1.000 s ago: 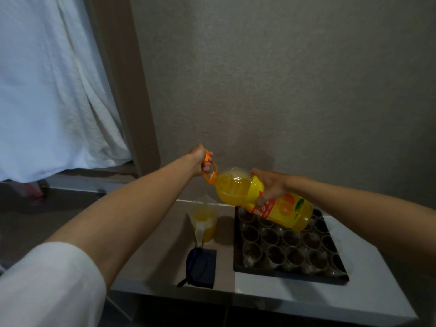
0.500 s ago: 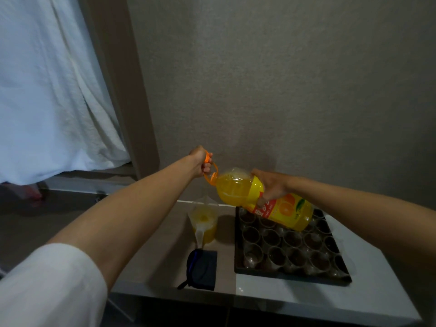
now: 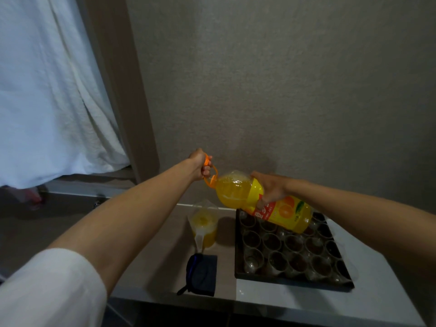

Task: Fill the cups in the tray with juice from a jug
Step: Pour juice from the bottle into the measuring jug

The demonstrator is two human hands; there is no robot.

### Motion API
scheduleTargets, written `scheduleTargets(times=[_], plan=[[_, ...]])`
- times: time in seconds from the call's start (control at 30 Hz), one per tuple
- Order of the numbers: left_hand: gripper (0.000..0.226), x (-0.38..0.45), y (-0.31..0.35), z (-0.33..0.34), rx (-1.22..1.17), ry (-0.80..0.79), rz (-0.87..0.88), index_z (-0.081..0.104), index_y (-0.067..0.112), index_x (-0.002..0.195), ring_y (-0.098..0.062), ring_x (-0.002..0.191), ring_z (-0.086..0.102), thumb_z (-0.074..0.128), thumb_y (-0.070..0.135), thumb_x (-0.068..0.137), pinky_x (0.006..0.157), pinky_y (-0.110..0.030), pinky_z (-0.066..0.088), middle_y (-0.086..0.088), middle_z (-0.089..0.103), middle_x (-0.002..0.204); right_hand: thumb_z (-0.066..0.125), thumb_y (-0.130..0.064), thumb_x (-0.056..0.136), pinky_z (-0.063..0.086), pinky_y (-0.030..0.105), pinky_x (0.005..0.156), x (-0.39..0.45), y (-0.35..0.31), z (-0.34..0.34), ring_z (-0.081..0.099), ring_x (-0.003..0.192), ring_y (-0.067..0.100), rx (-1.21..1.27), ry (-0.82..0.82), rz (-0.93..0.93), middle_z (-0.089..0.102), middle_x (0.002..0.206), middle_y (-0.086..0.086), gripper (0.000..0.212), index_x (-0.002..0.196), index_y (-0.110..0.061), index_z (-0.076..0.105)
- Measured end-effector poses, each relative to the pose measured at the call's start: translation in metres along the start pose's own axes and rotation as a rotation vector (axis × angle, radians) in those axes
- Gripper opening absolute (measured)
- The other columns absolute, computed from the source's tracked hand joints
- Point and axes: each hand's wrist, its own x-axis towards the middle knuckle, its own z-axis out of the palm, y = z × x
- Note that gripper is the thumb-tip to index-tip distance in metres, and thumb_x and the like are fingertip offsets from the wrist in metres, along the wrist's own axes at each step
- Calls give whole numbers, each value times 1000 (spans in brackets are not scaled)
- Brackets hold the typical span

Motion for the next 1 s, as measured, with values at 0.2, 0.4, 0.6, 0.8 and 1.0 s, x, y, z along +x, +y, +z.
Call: scheduleTargets(times=[0.2, 0.4, 0.6, 0.8, 1.0], plan=[[39, 4, 0, 0, 0, 0, -13, 46, 13, 80, -8, 29, 24, 18, 20, 106, 35, -12, 18, -3, 37, 61, 91, -49, 61, 56, 47, 95, 0, -1, -2, 61, 114, 26, -8, 26, -5, 59, 130, -1, 97, 138, -36, 33], [38, 5, 0, 2, 0, -9, -7, 45, 13, 80, -8, 28, 24, 17, 18, 105, 35, -12, 18, -4, 36, 62, 92, -42, 67, 55, 44, 95, -2, 1, -1, 58, 114, 25, -8, 24, -5, 54, 126, -5, 101, 146, -31, 30], [38, 5, 0, 3, -17, -13, -5, 45, 13, 80, -8, 27, 24, 17, 17, 105, 35, -11, 17, -4, 35, 62, 93, -47, 63, 57, 48, 93, -4, 0, -3, 61, 112, 25, -13, 29, -4, 59, 131, -1, 97, 138, -36, 33], [37, 4, 1, 3, -23, -18, -4, 45, 13, 80, -8, 27, 25, 18, 18, 105, 34, -11, 18, -4, 36, 58, 92, -45, 65, 57, 49, 94, -5, 0, -7, 61, 114, 26, -11, 23, -13, 58, 131, -2, 97, 141, -35, 33], [41, 1, 1, 3, -33, -18, 2, 45, 12, 81, -7, 27, 25, 16, 24, 108, 35, -11, 17, -4, 35, 61, 92, -45, 67, 56, 45, 94, -5, 0, -5, 61, 113, 26, -33, 22, -11, 58, 130, -1, 96, 142, -32, 33]])
